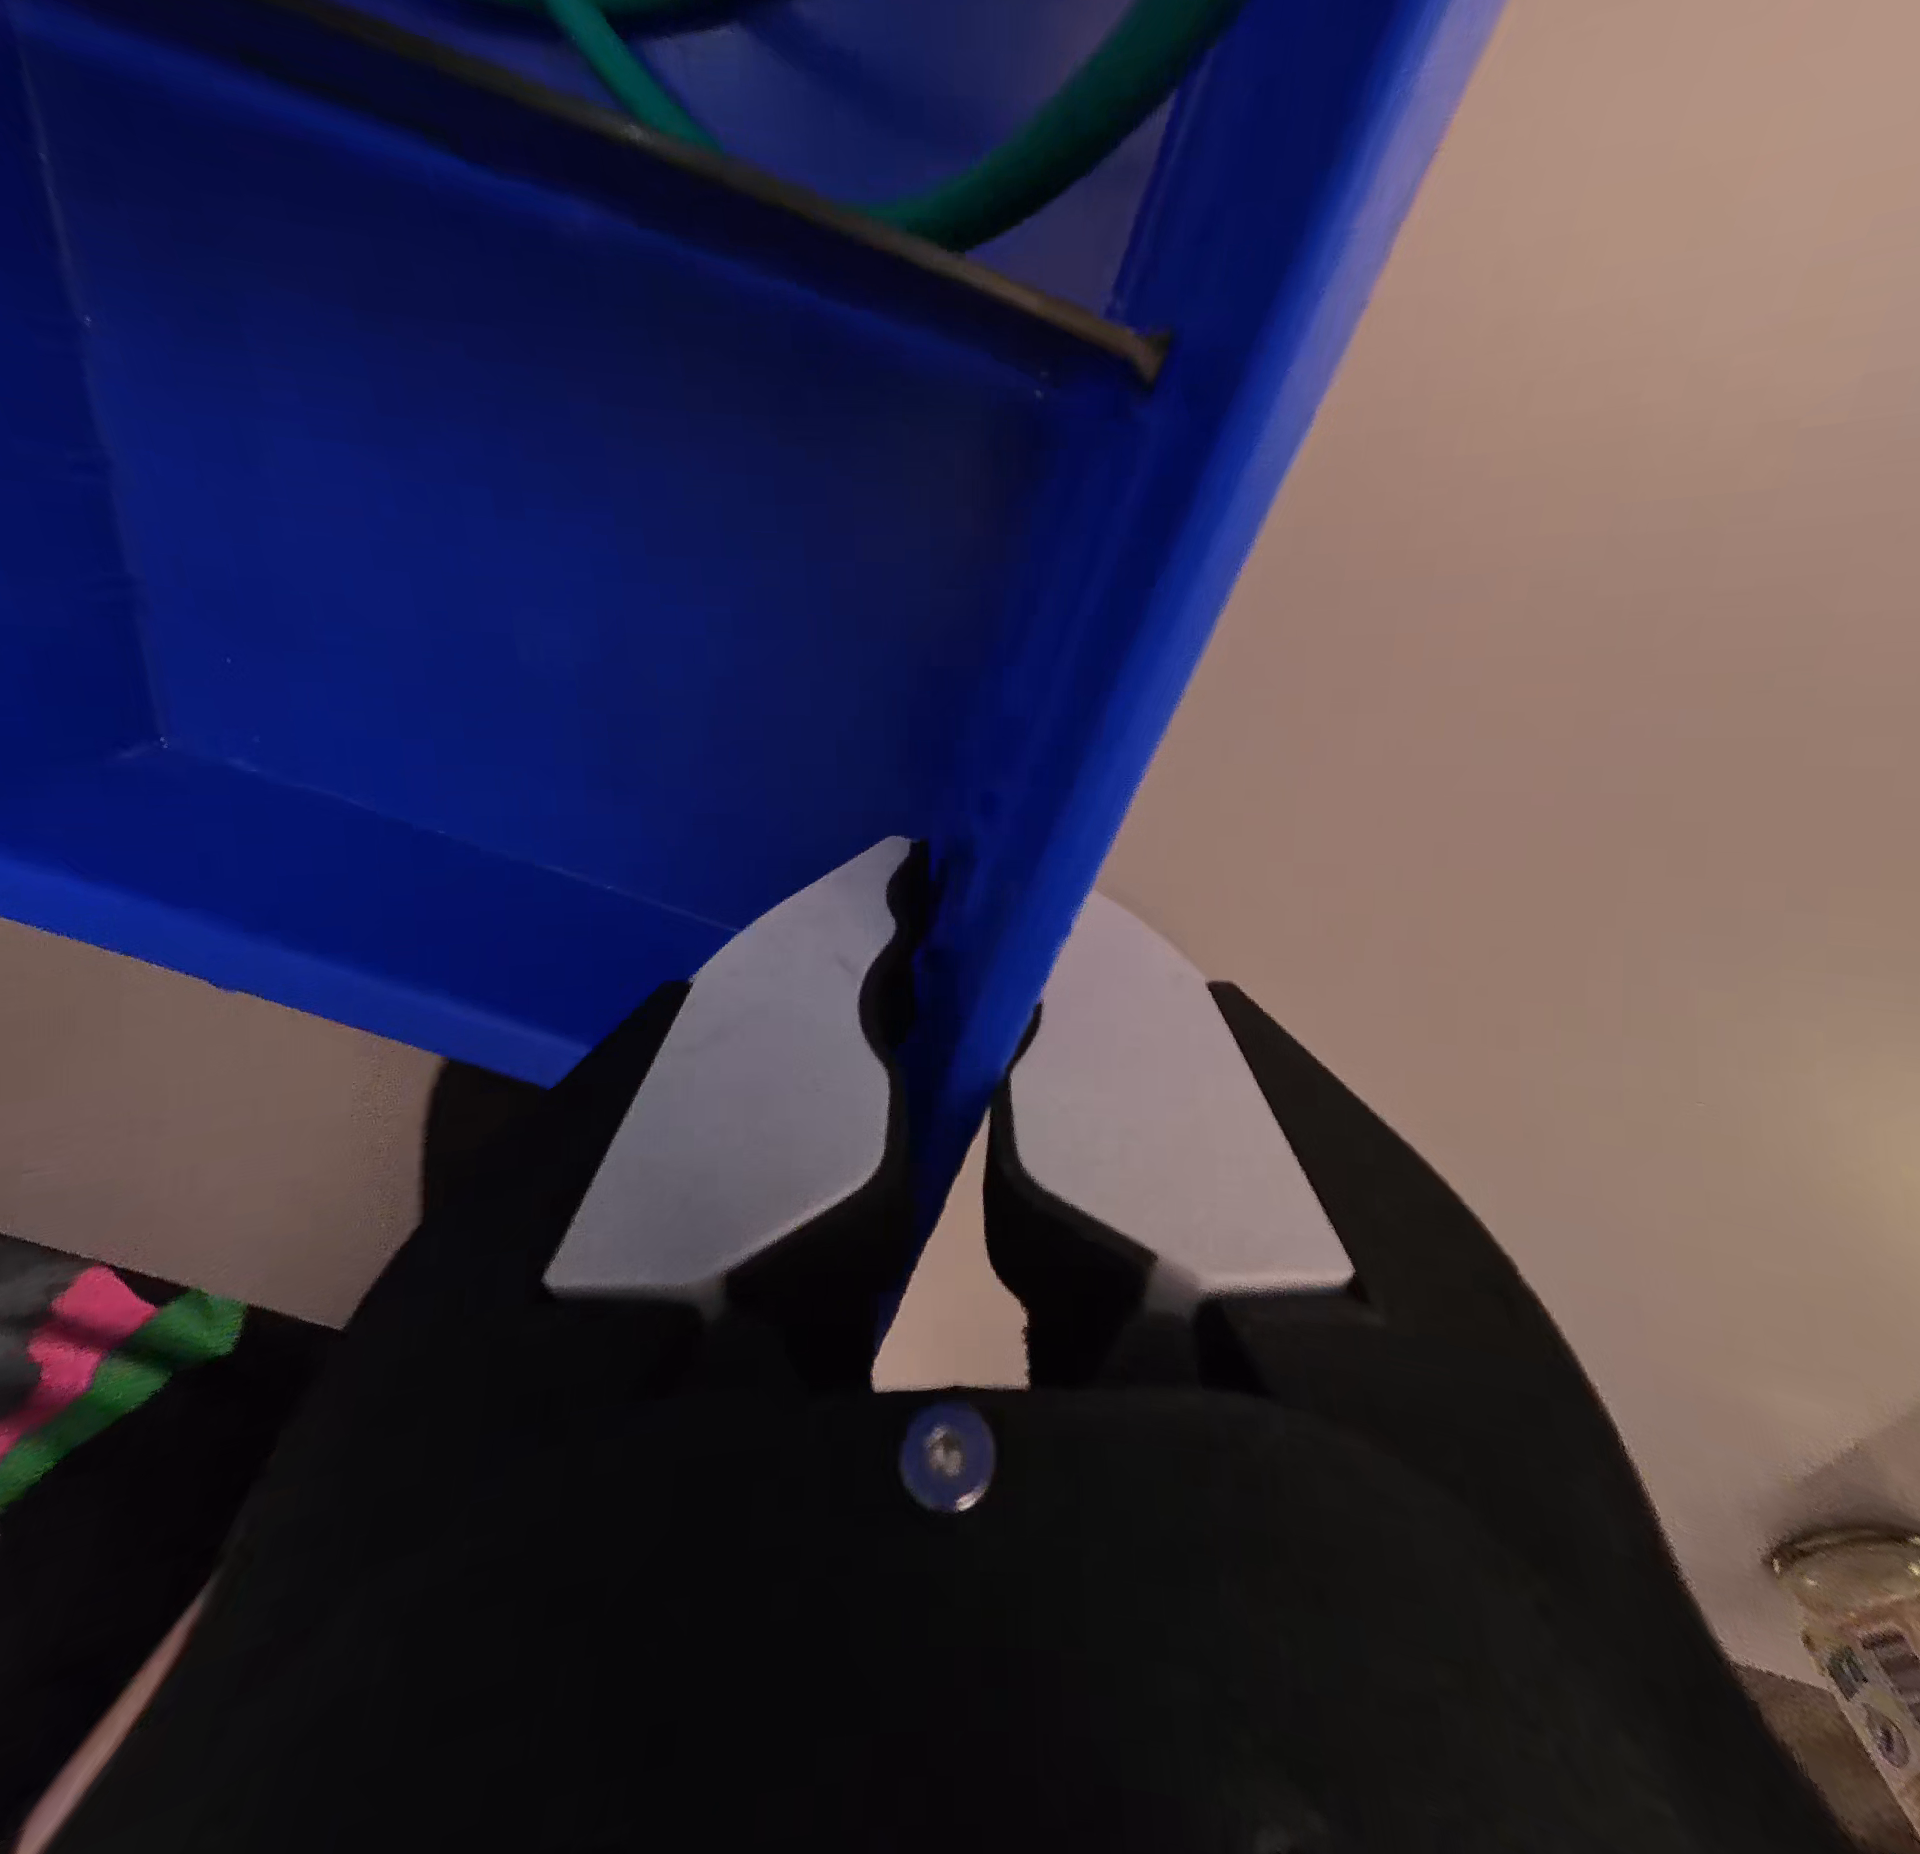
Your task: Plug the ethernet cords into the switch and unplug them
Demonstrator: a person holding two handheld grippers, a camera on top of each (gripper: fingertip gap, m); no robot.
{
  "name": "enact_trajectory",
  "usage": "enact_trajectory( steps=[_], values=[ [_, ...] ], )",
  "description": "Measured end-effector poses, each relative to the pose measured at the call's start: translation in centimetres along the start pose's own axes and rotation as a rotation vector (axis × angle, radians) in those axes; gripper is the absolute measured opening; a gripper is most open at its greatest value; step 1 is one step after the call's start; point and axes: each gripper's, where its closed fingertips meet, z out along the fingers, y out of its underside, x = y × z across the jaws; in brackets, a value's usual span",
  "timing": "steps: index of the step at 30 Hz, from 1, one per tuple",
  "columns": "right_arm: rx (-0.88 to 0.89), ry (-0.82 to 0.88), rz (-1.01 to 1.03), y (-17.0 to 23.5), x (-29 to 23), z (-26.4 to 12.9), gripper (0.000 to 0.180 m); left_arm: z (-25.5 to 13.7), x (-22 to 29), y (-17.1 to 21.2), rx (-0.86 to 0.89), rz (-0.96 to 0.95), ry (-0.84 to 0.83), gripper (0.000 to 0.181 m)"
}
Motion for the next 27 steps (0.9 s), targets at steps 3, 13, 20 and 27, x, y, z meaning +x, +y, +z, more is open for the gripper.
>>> enact_trajectory(
  steps=[3, 13, 20, 27],
  values=[
    [0.003, -0.007, -0.046, -1.1, -3.1, 0.5, 0.010, 0.3, 1.7, -0.1, -0.055, 0.043, -0.012, 0.005],
    [0.176, 0.272, -0.150, -2.8, -8.6, 0.7, 0.063, 0.7, 8.3, 1.1, -0.166, 0.153, 0.058, 0.010],
    [0.989, 0.604, -0.237, -8.3, -18.7, -15.1, 0.072, -3.6, 7.8, -0.3, 0.067, 0.086, 0.056, 0.007],
    [1.088, 0.036, -0.684, -12.1, -41.3, -9.3, 0.084, -17.7, 4.6, -5.9, 0.828, 0.066, -0.338, 0.051]
  ],
)
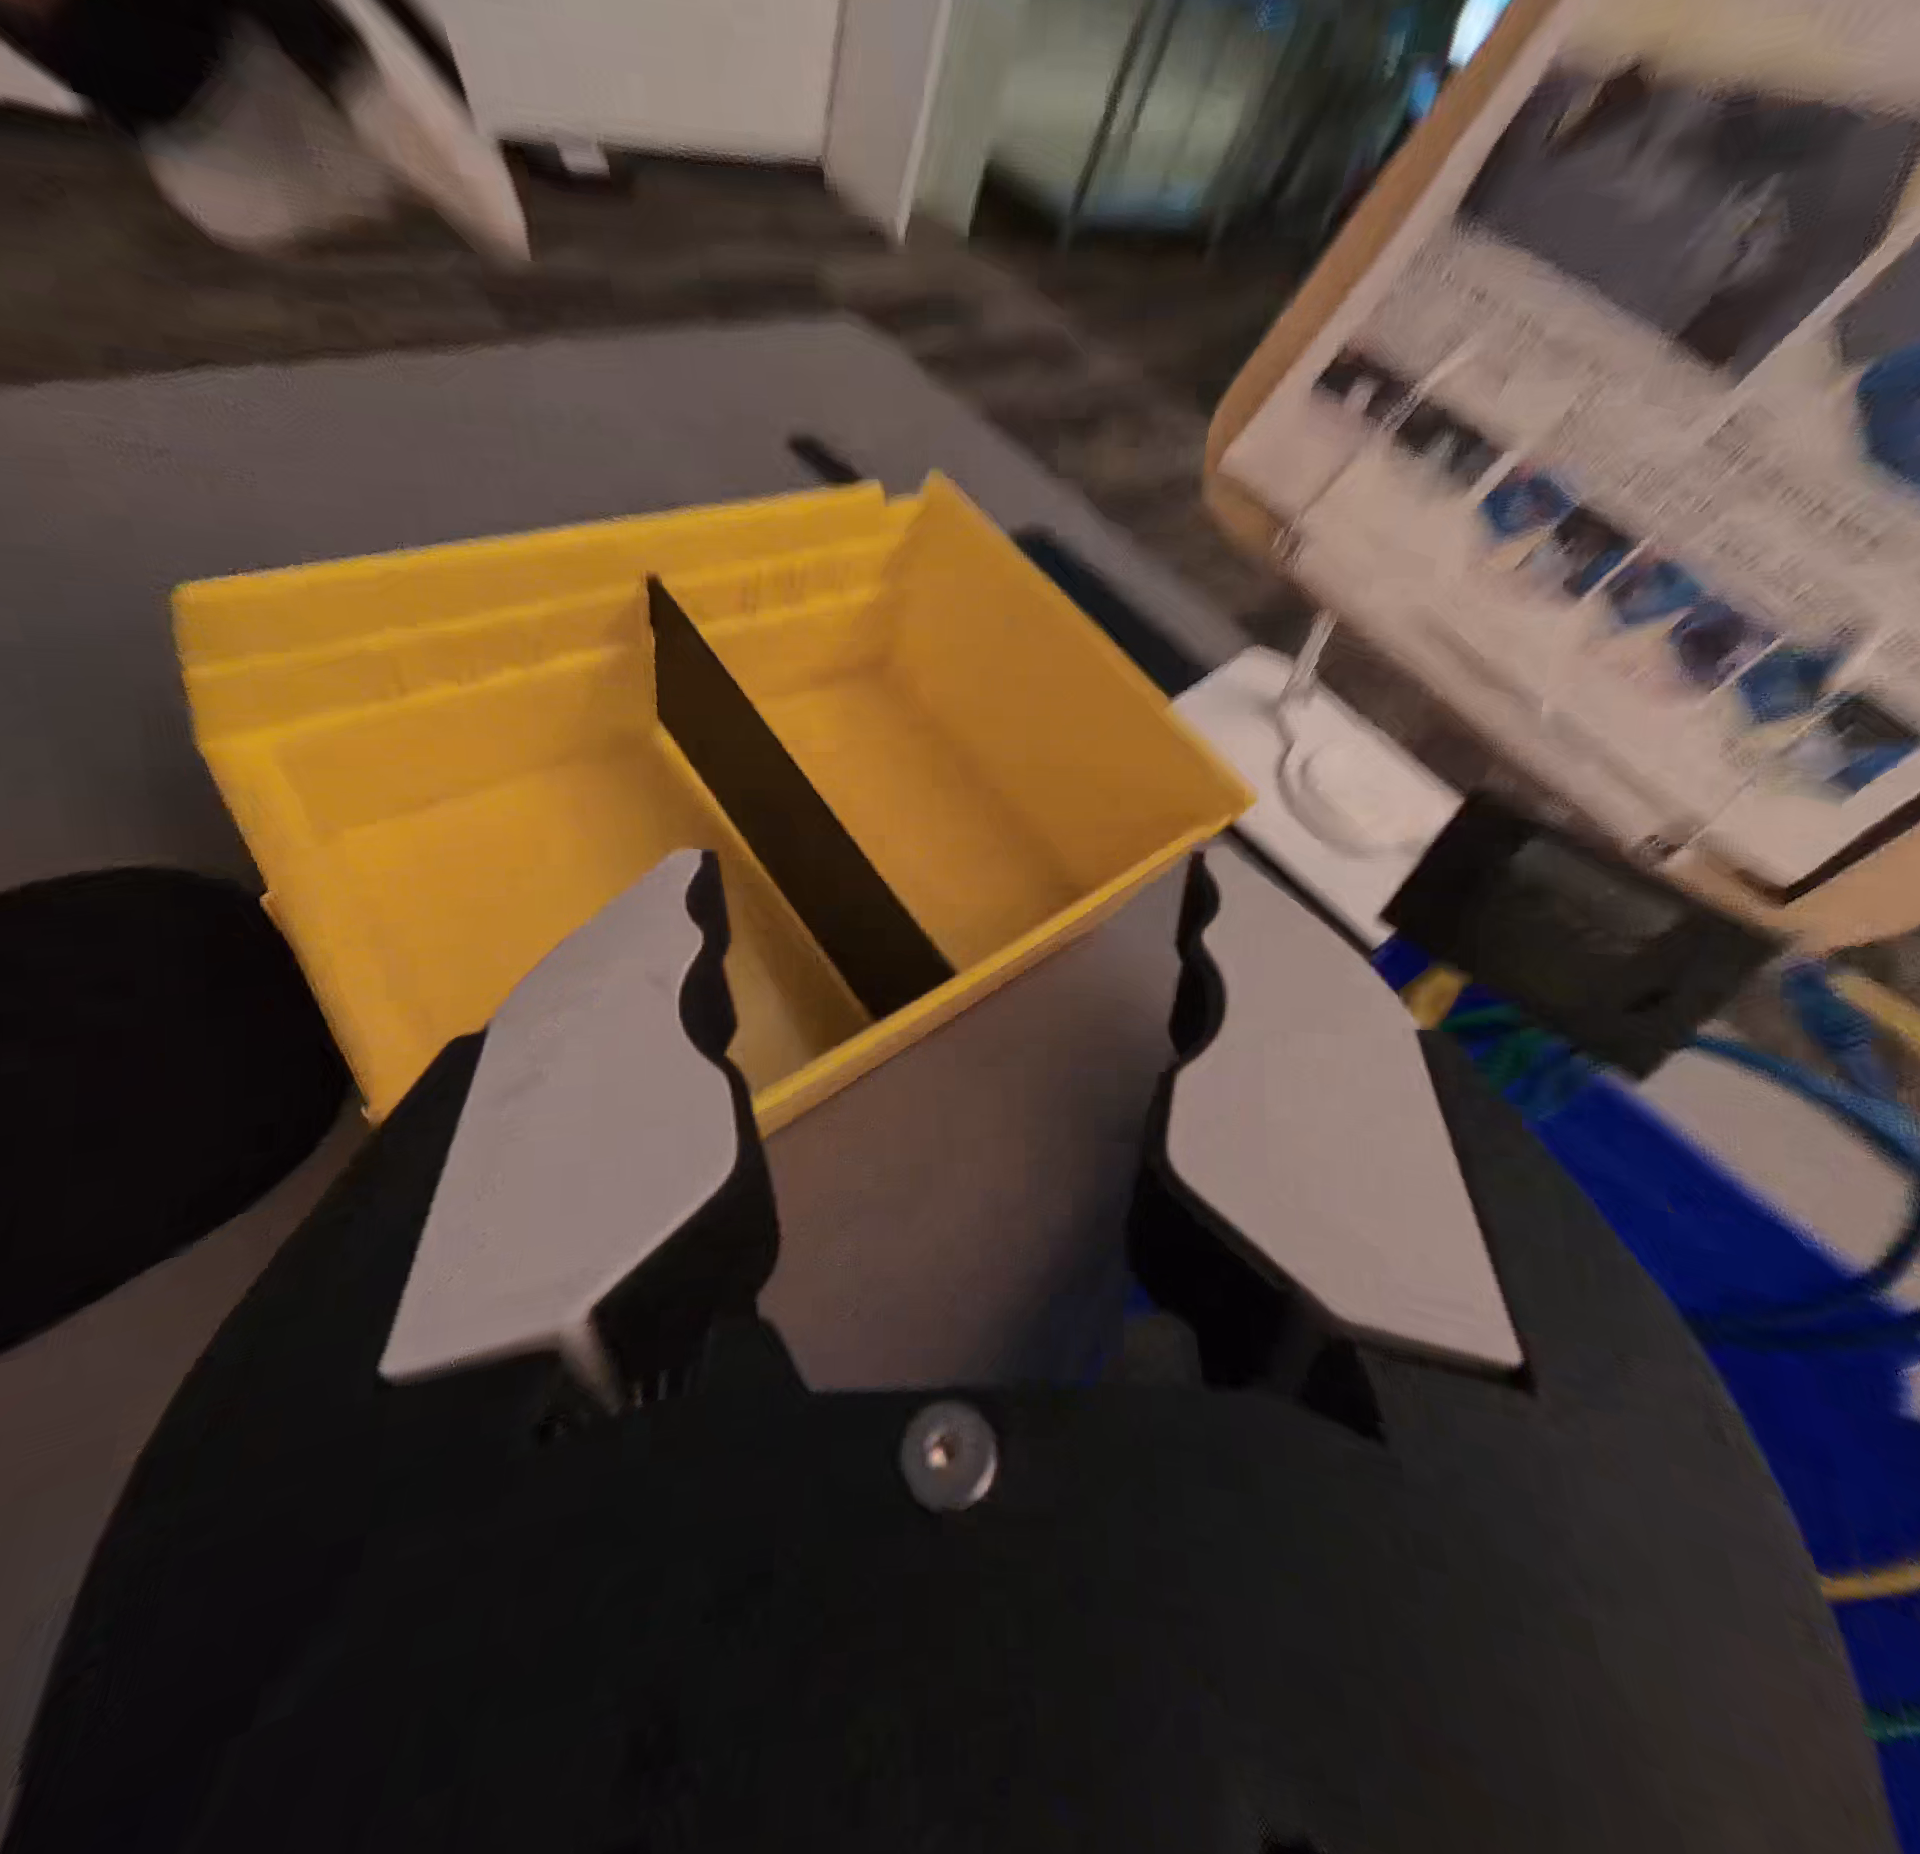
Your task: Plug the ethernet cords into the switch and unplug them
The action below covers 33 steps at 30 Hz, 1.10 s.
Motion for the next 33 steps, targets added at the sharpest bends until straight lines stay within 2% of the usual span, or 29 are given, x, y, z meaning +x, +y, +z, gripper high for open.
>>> enact_trajectory(
  steps=[2, 4, 7, 13, 16, 19, 24, 27, 30, 33],
  values=[
    [-0.108, -0.013, 0.102, 1.6, 0.0, 2.6, 0.083, -2.1, -1.7, -3.1, 0.201, 0.001, -0.143, 0.068],
    [-0.252, -0.019, 0.202, 4.0, 0.5, 4.4, 0.081, -3.7, -2.2, -4.6, 0.329, 0.050, -0.243, 0.070],
    [-0.446, -0.120, 0.389, 7.4, -0.7, 5.9, 0.083, -5.6, -2.4, -6.1, 0.442, 0.114, -0.359, 0.076],
    [-0.690, -0.255, 0.707, 11.1, -3.6, 7.7, 0.084, -7.5, -2.2, -7.5, 0.549, 0.036, -0.367, 0.081],
    [-0.793, -0.323, 0.801, 11.7, -5.3, 8.5, 0.065, -8.0, -1.5, -7.9, 0.579, 0.060, -0.354, 0.079],
    [-0.903, -0.321, 0.747, 13.0, -5.4, 8.9, 0.052, -7.7, -0.3, -8.0, 0.569, 0.059, -0.281, 0.079],
    [-0.977, -0.293, 0.797, 13.5, -4.5, 9.3, 0.032, -7.4, 0.2, -7.8, 0.532, 0.093, -0.283, 0.079],
    [-0.988, -0.300, 0.776, 13.6, -4.3, 9.4, 0.013, -9.0, 0.1, -7.7, 0.540, 0.051, -0.285, 0.078],
    [-0.984, -0.437, 0.850, 11.7, -5.8, 9.3, 0.005, -12.6, 0.1, -7.3, 0.586, -0.009, -0.271, 0.077],
    [-0.945, -0.521, 0.881, 8.5, -6.3, 9.3, 0.005, -19.3, 0.4, -7.1, 0.773, -0.103, -0.251, 0.068]
  ],
)
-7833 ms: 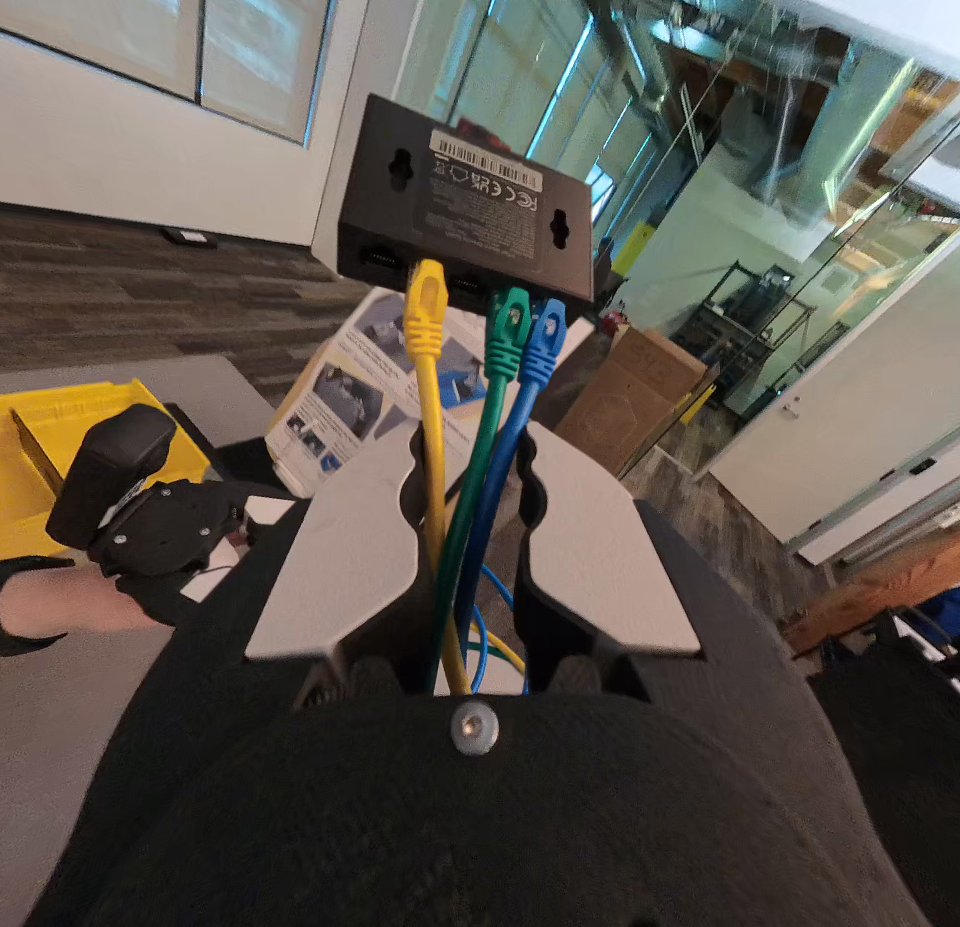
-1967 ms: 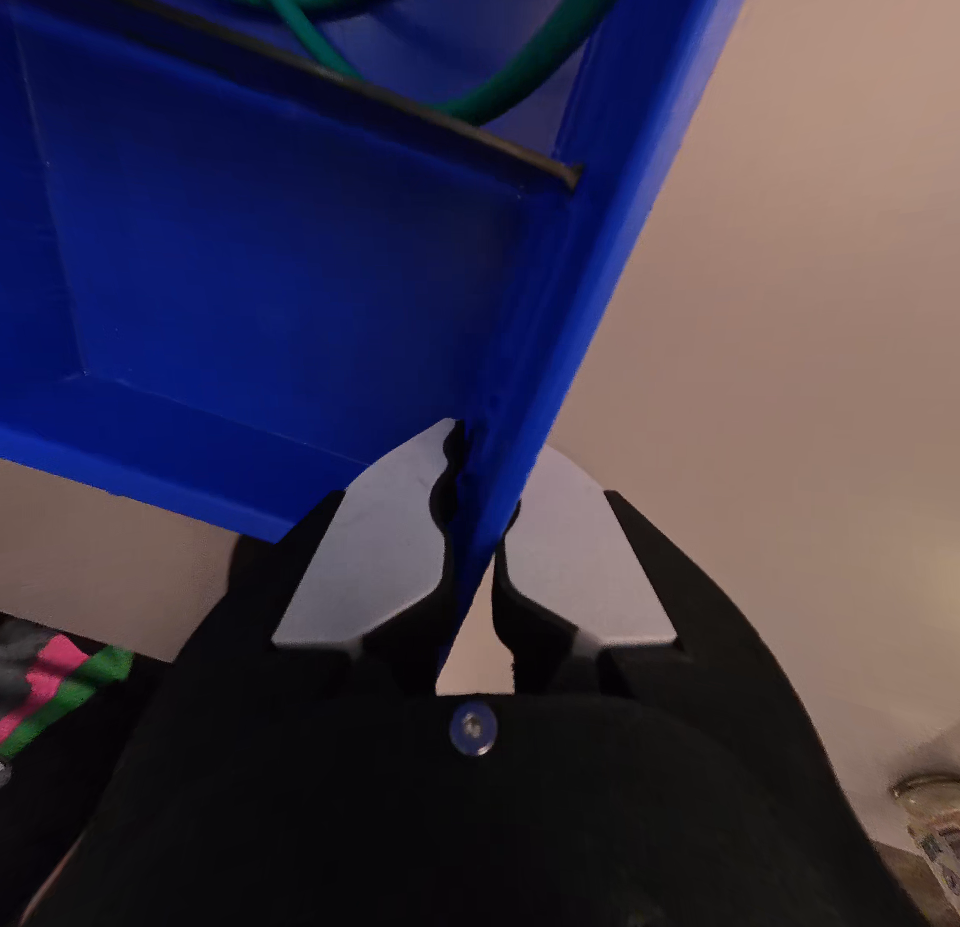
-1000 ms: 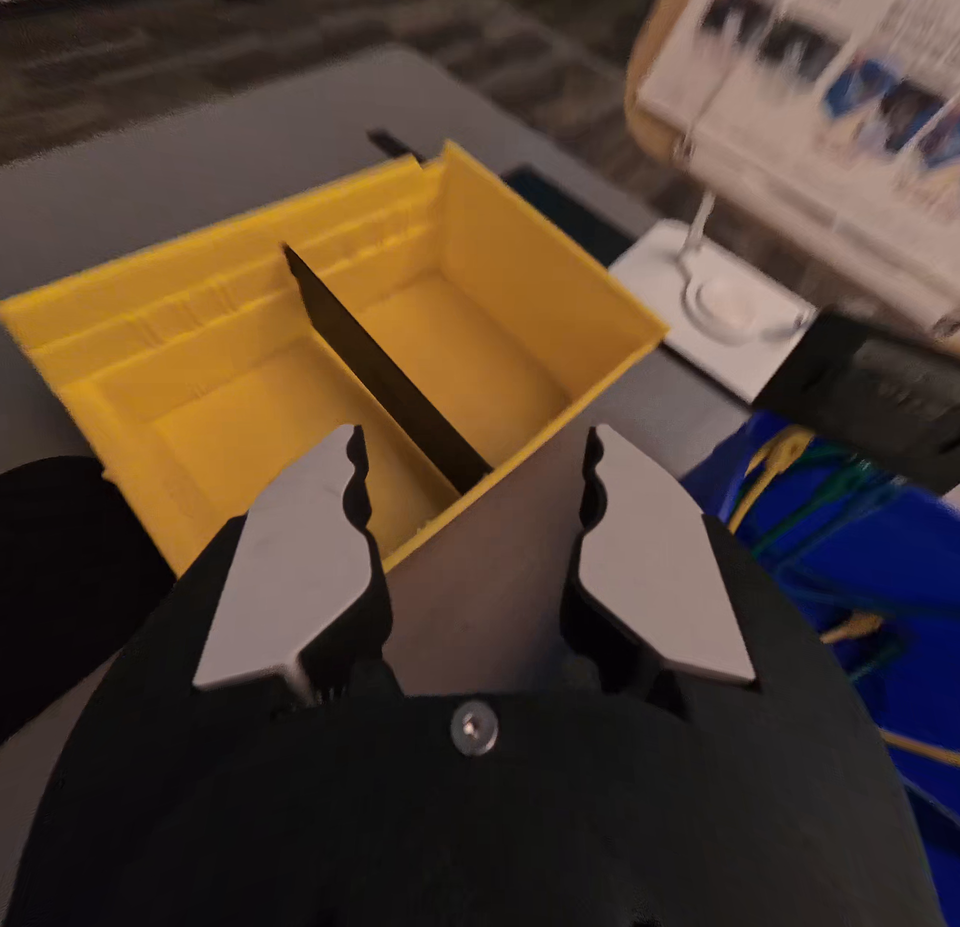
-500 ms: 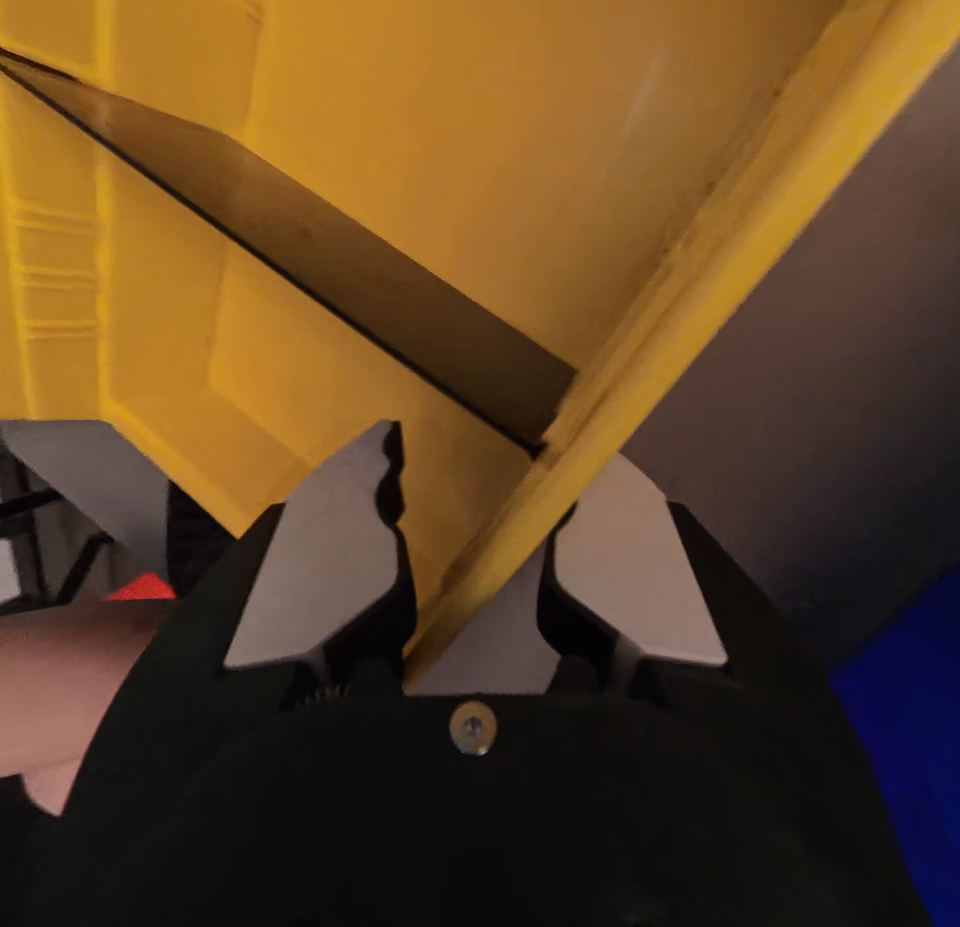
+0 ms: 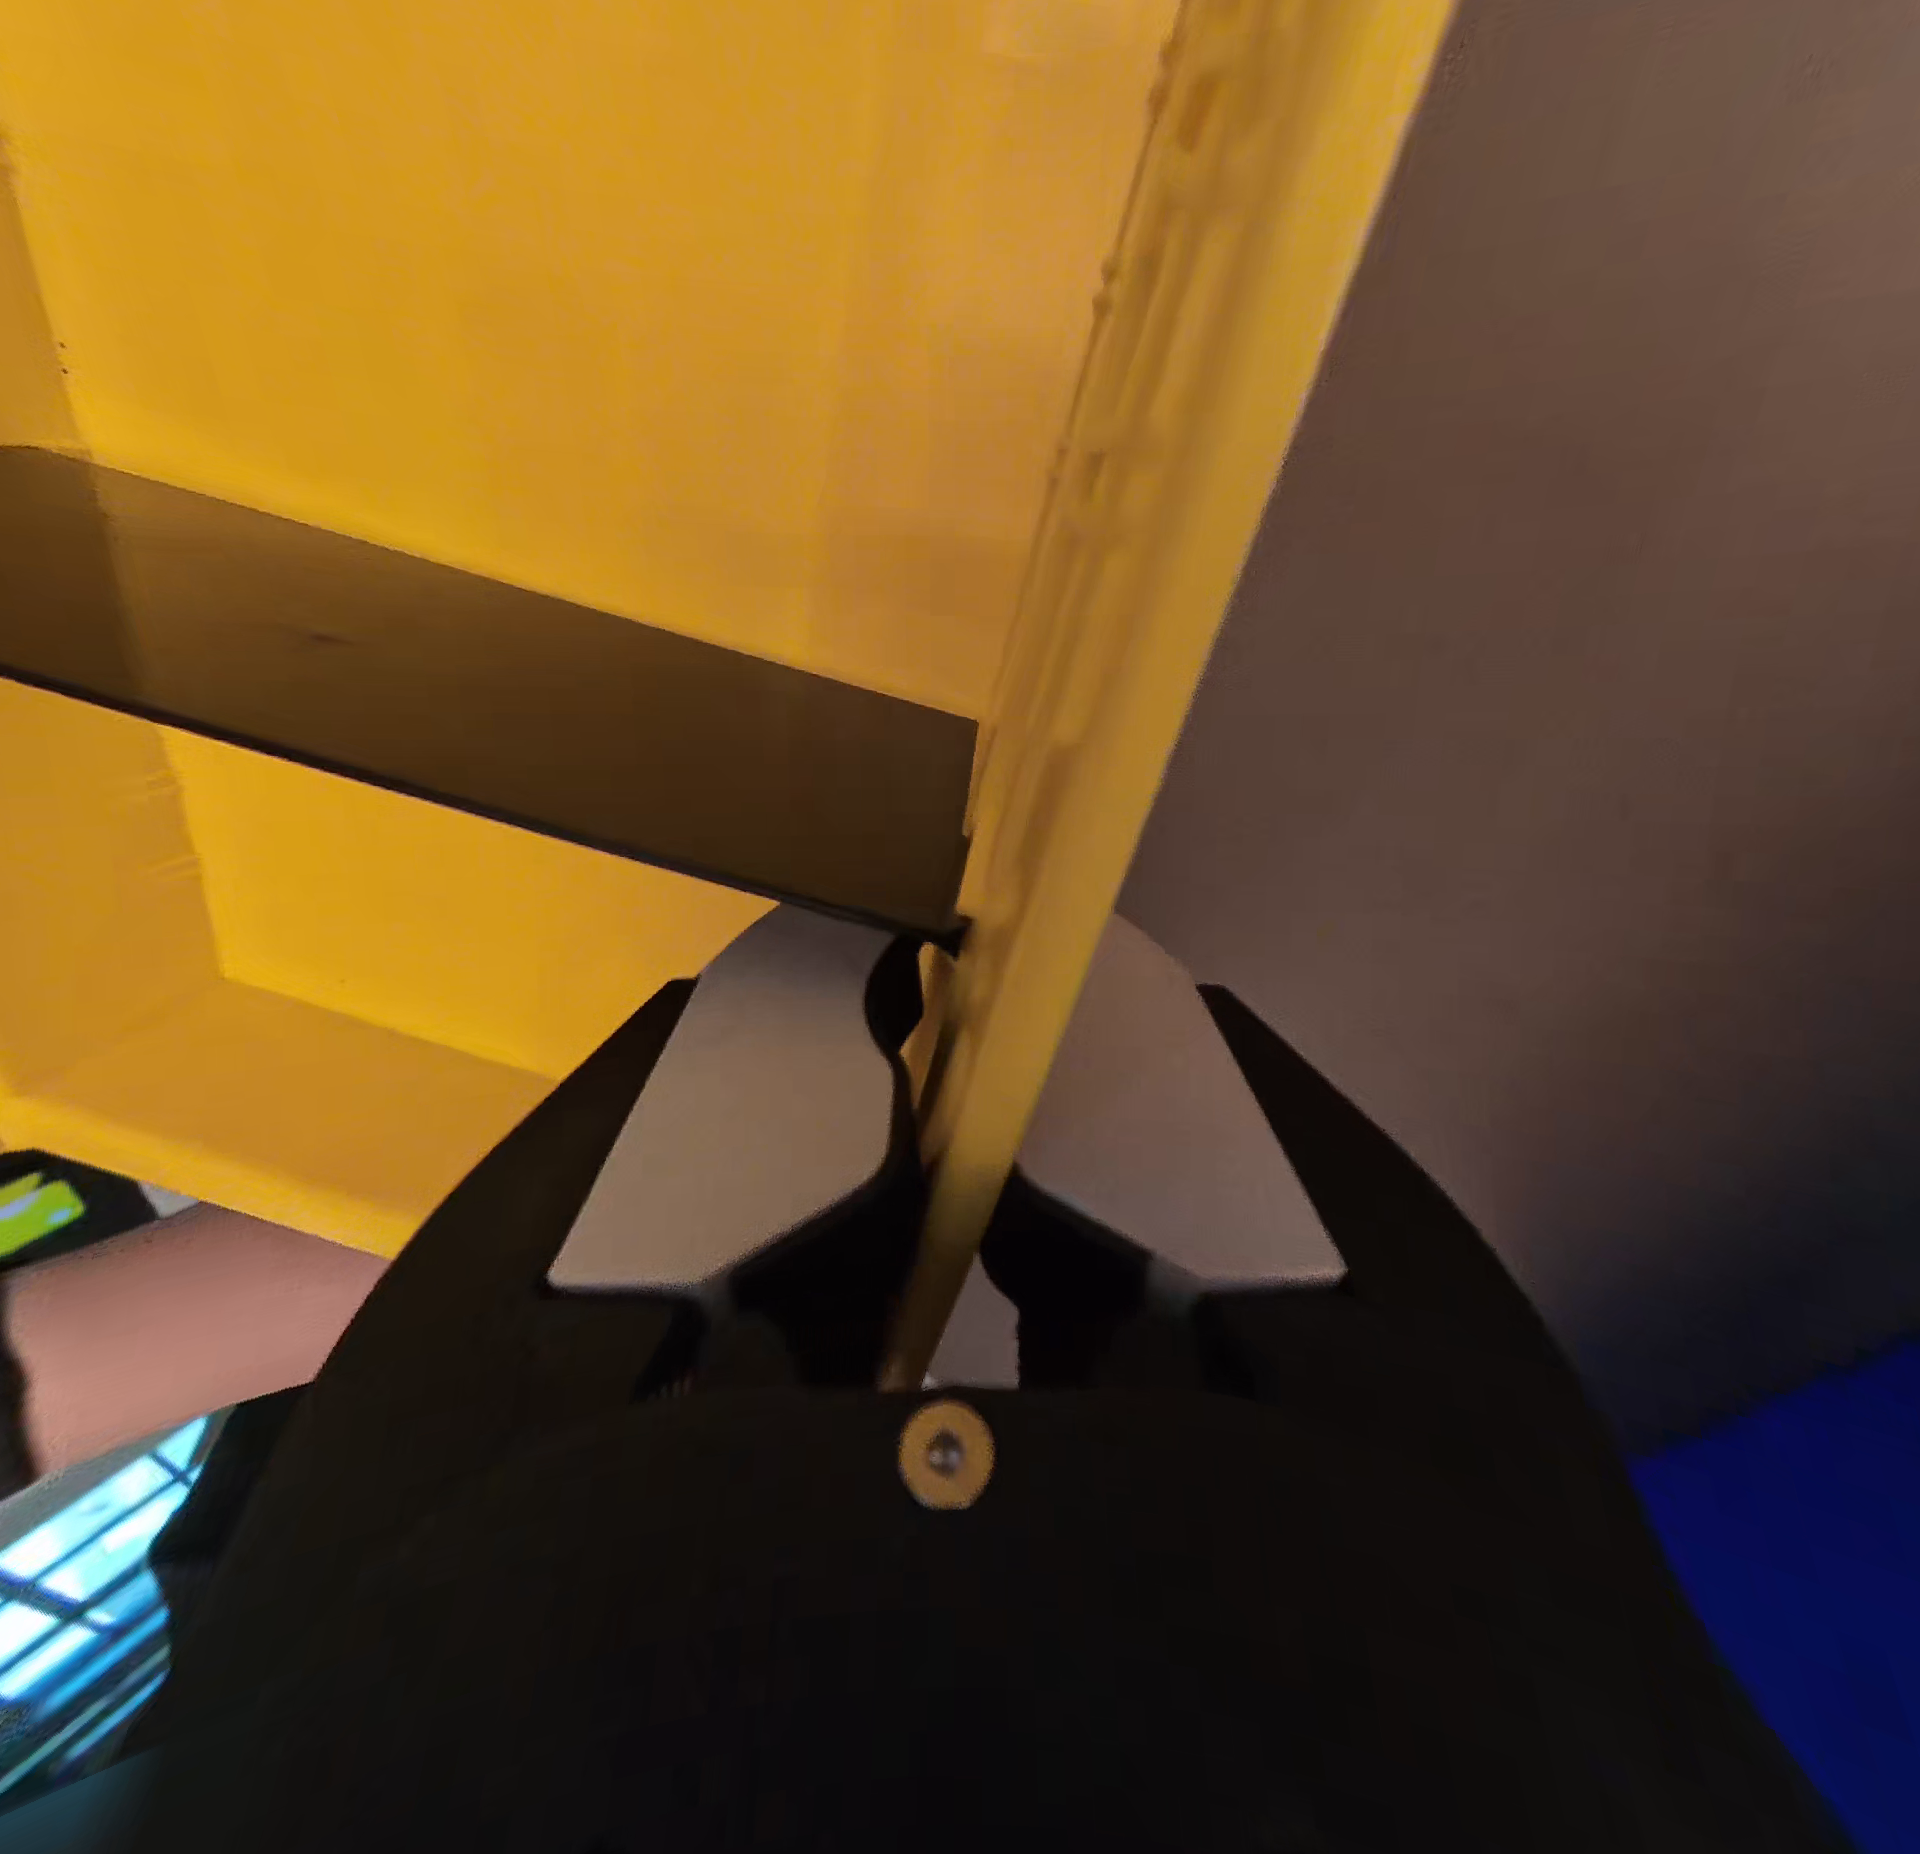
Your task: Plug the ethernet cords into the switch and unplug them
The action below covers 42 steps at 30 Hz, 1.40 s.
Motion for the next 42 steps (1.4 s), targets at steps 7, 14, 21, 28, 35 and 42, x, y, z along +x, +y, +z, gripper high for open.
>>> enact_trajectory(
  steps=[7, 14, 21, 28, 35, 42],
  values=[
    [0.117, -0.024, -0.186, -3.5, -4.9, -12.9, 0.005, -10.7, 1.0, -7.3, 0.406, -0.372, 0.334, 0.064],
    [0.310, 0.054, -0.170, -1.2, 0.0, -32.8, 0.005, -6.9, 8.5, -5.1, 0.171, -0.351, 0.636, 0.081],
    [0.470, 0.232, 0.024, 7.8, 15.0, -44.9, 0.005, 1.1, 27.2, 4.3, -0.326, -0.299, 0.942, 0.102],
    [0.470, 0.452, 0.240, 18.2, 31.3, -45.3, 0.005, 6.2, 36.0, 17.7, -0.698, -0.325, 0.910, 0.097],
    [0.250, 0.512, 0.453, 26.5, 41.5, -39.6, 0.005, 5.5, 38.6, 23.5, -0.875, -0.137, 0.917, 0.099],
    [0.148, 0.515, 0.480, 26.7, 44.3, -35.0, 0.005, 4.7, 38.3, 24.3, -0.965, -0.017, 0.998, 0.069]
  ],
)
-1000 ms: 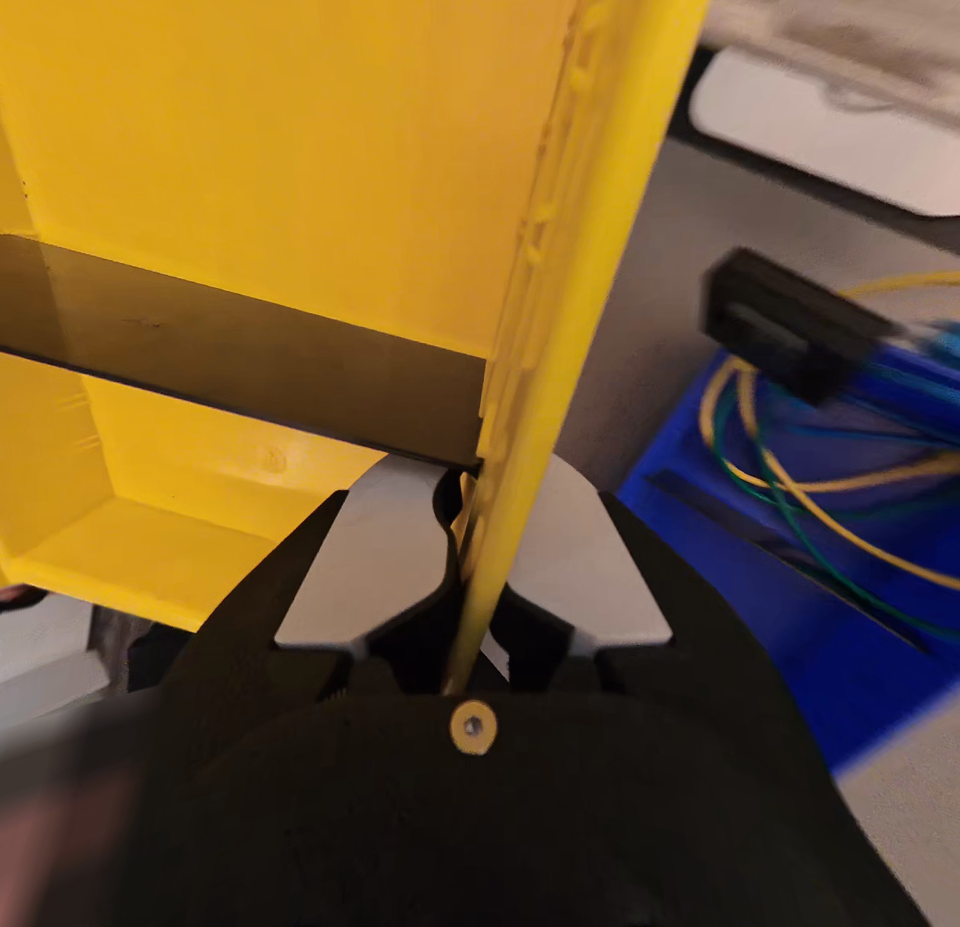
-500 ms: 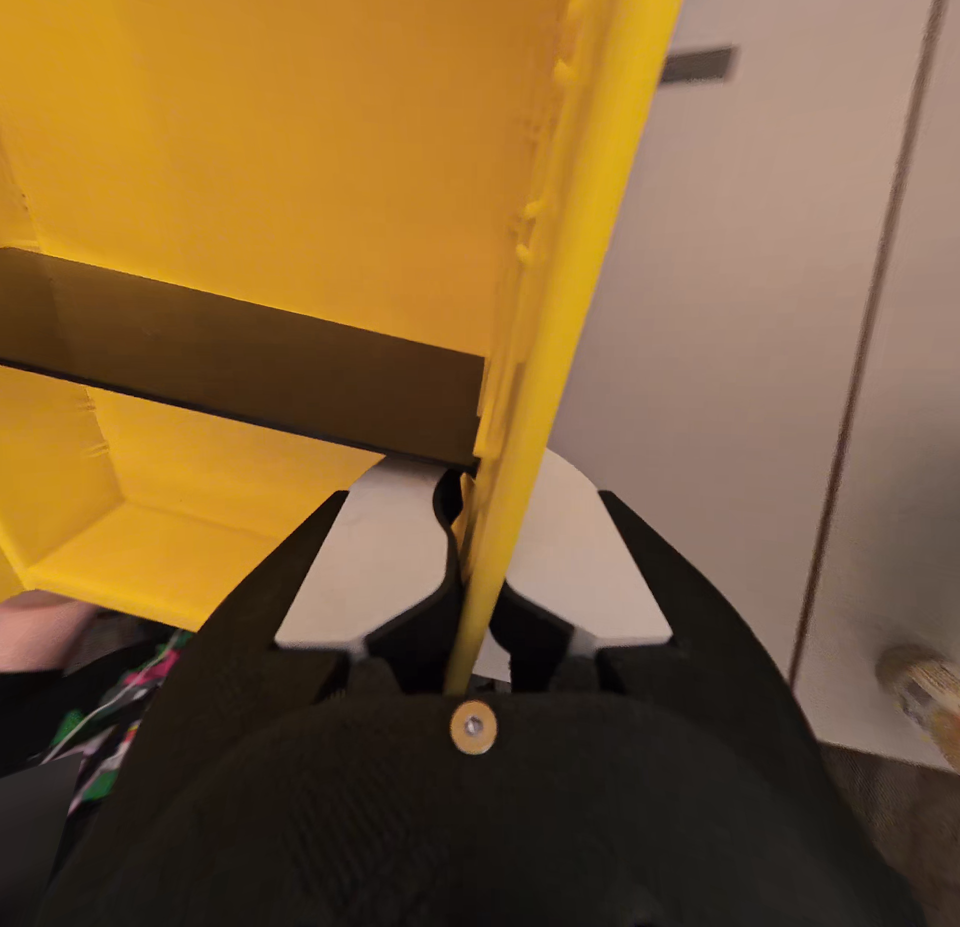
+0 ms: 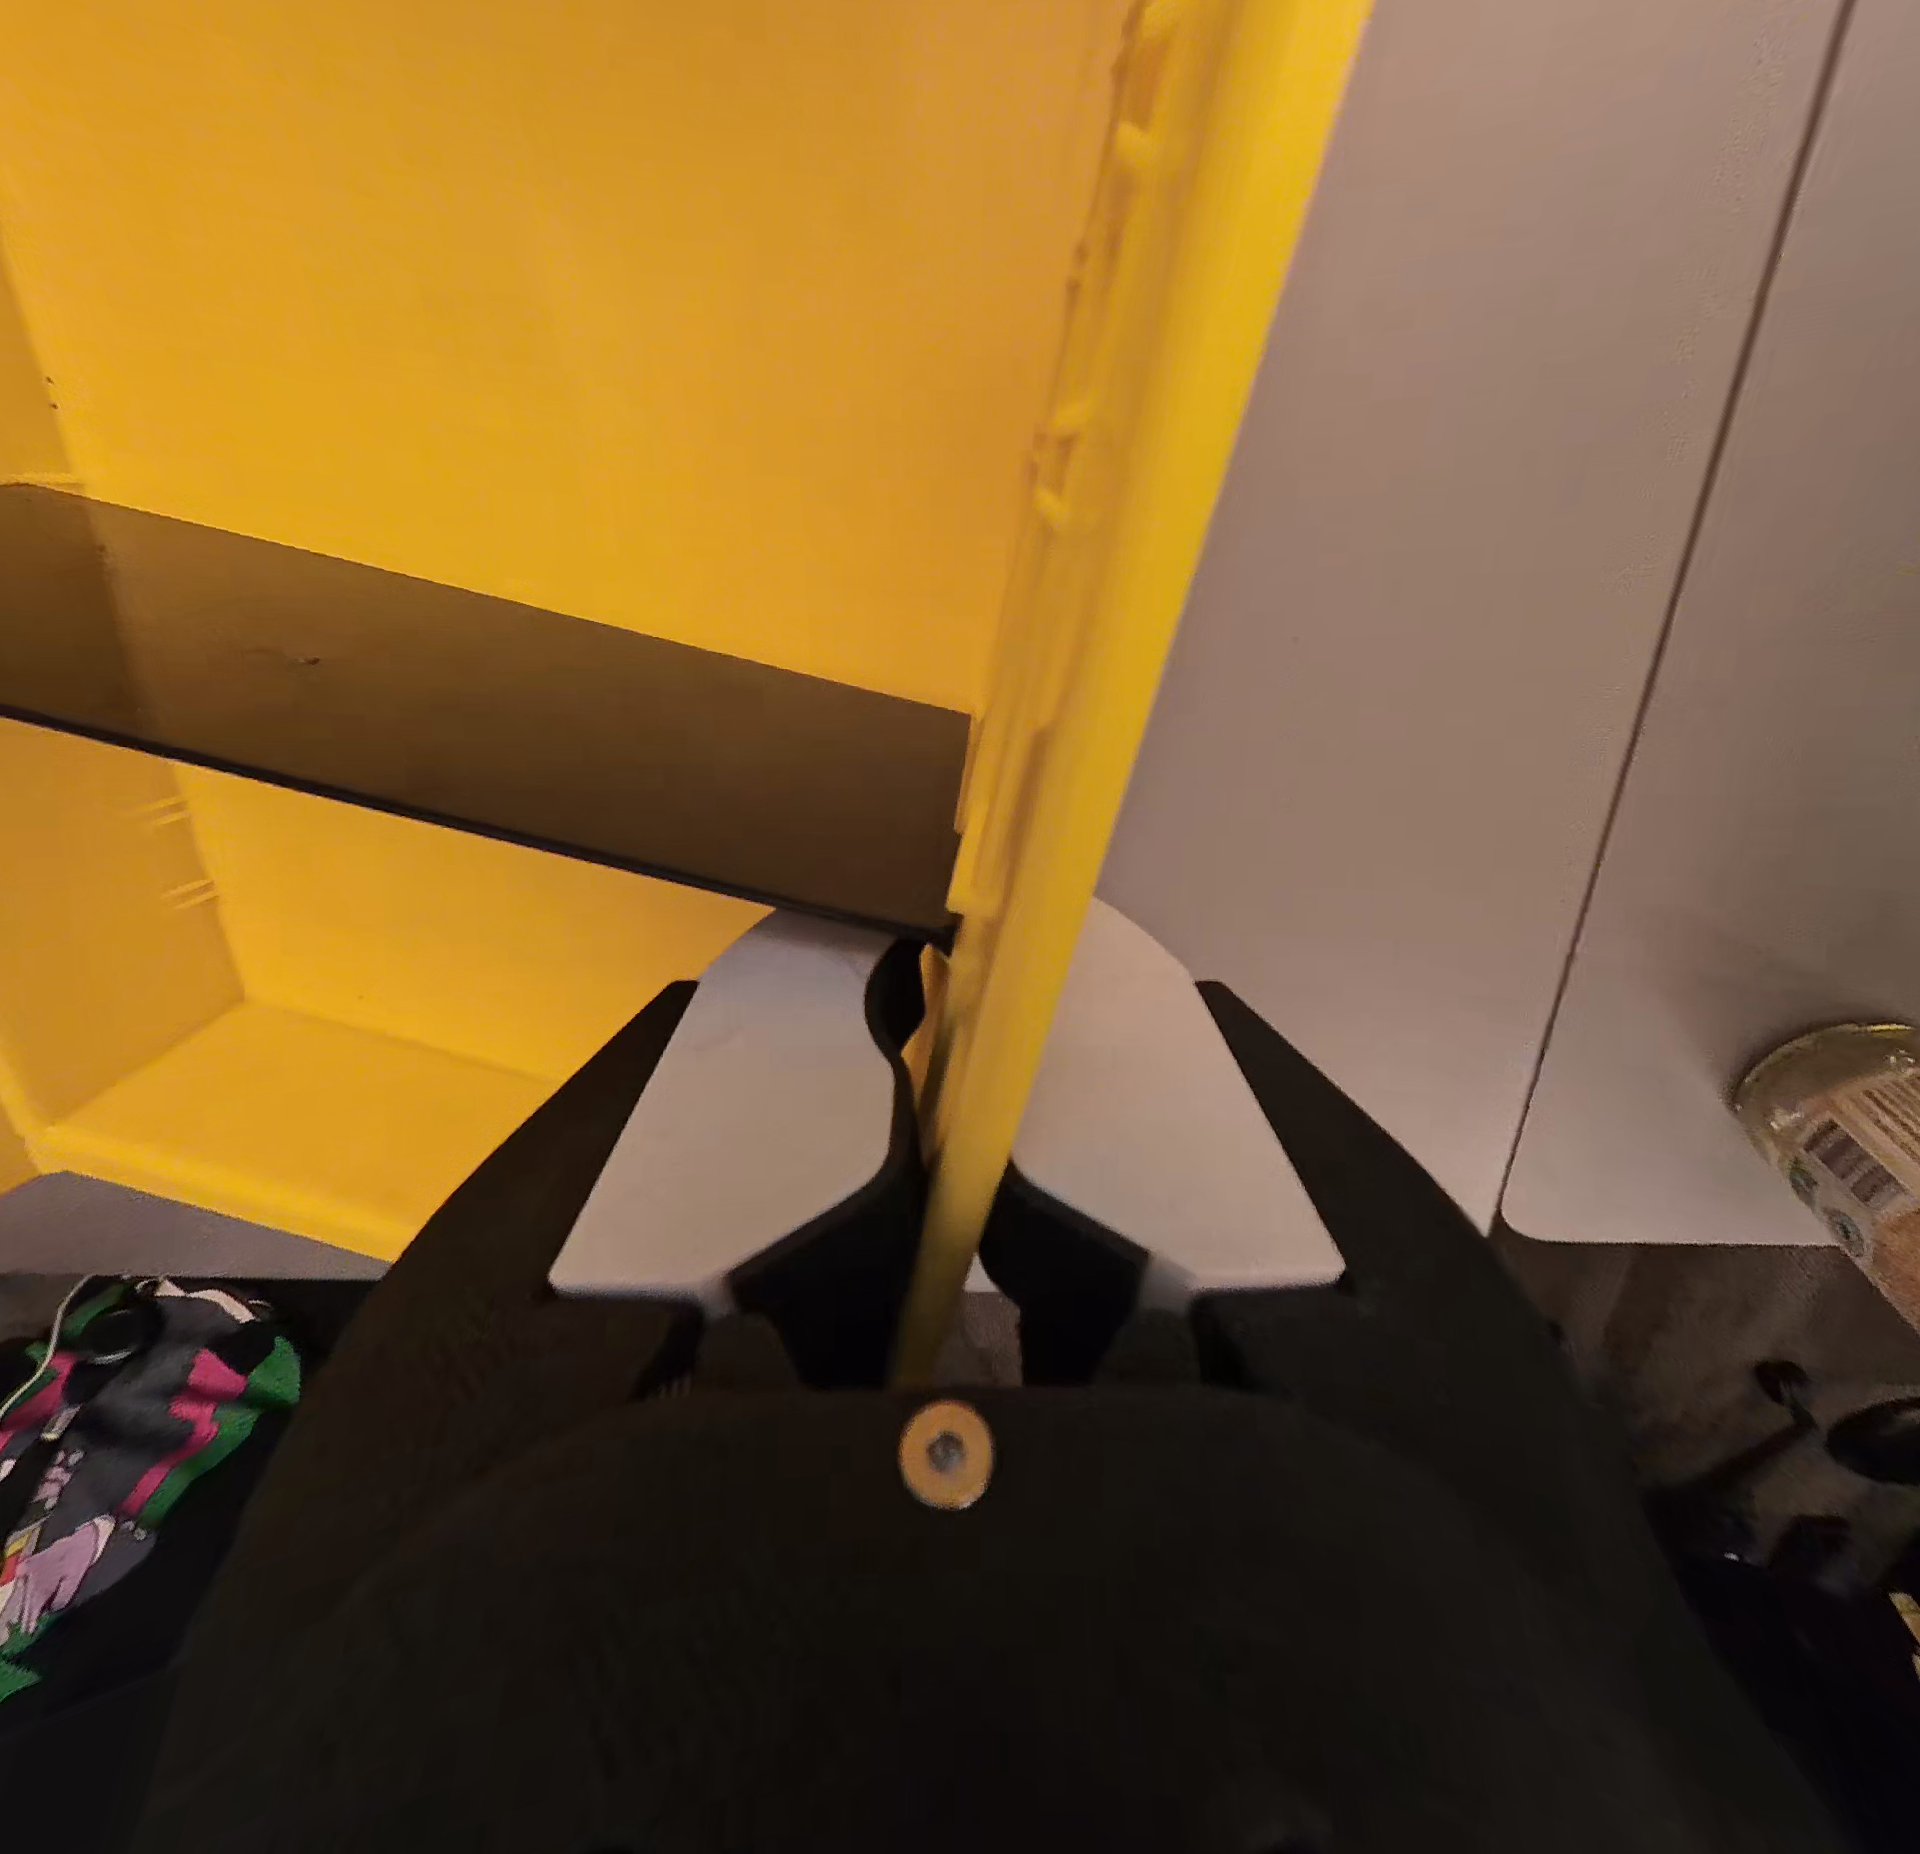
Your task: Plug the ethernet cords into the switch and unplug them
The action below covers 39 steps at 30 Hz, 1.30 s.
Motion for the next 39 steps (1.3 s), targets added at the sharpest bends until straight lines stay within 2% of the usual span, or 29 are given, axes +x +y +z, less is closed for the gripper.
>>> enact_trajectory(
  steps=[2, 3, 6, 9, 12, 16, 19, 23, 26, 28, 32, 39],
  values=[
    [-0.013, 0.006, -0.022, -0.4, -0.8, 0.5, 0.005, -0.4, 0.7, 0.4, -0.042, 0.007, 0.092, 0.037],
    [-0.015, 0.011, -0.036, -0.7, -1.2, 0.6, 0.005, -0.7, 0.4, 0.6, -0.066, 0.006, 0.101, 0.031],
    [-0.011, 0.024, -0.080, -1.5, -2.5, 0.7, 0.005, -2.2, -2.1, 1.5, -0.116, 0.008, 0.077, 0.022],
    [-0.022, 0.021, -0.112, -1.9, -4.0, 0.9, 0.005, -4.3, -5.5, 2.7, -0.140, -0.097, 0.081, 0.015],
    [-0.028, 0.008, -0.139, -2.2, -5.6, 1.5, 0.005, -6.3, -9.3, 3.8, -0.117, -0.210, 0.079, 0.012],
    [-0.044, -0.011, -0.165, -2.4, -7.4, 2.7, 0.005, -9.9, -15.7, 6.1, -0.075, -0.292, -0.073, 0.006],
    [-0.042, -0.018, -0.181, -2.6, -8.3, 3.6, 0.005, -13.1, -19.6, 8.6, -0.041, -0.381, -0.131, 0.009],
    [-0.019, -0.012, -0.169, -3.3, -8.6, 4.8, 0.005, -17.2, -23.1, 12.4, 0.028, -0.574, -0.116, 0.008],
    [0.017, -0.022, -0.155, -4.0, -8.8, 5.8, 0.005, -20.5, -26.2, 15.4, 0.067, -0.646, -0.251, 0.007],
    [0.016, -0.053, -0.150, -4.1, -9.4, 6.4, 0.006, -22.3, -27.3, 17.3, 0.066, -0.675, -0.313, 0.006],
    [0.026, -0.045, -0.203, -4.7, -9.9, 6.5, 0.005, -24.3, -28.0, 19.5, 0.099, -0.739, -0.313, 0.009],
    [0.003, -0.041, -0.242, -4.9, -10.0, 6.4, 0.005, -24.7, -28.6, 19.8, 0.091, -0.642, -0.341, 0.010]
  ],
)
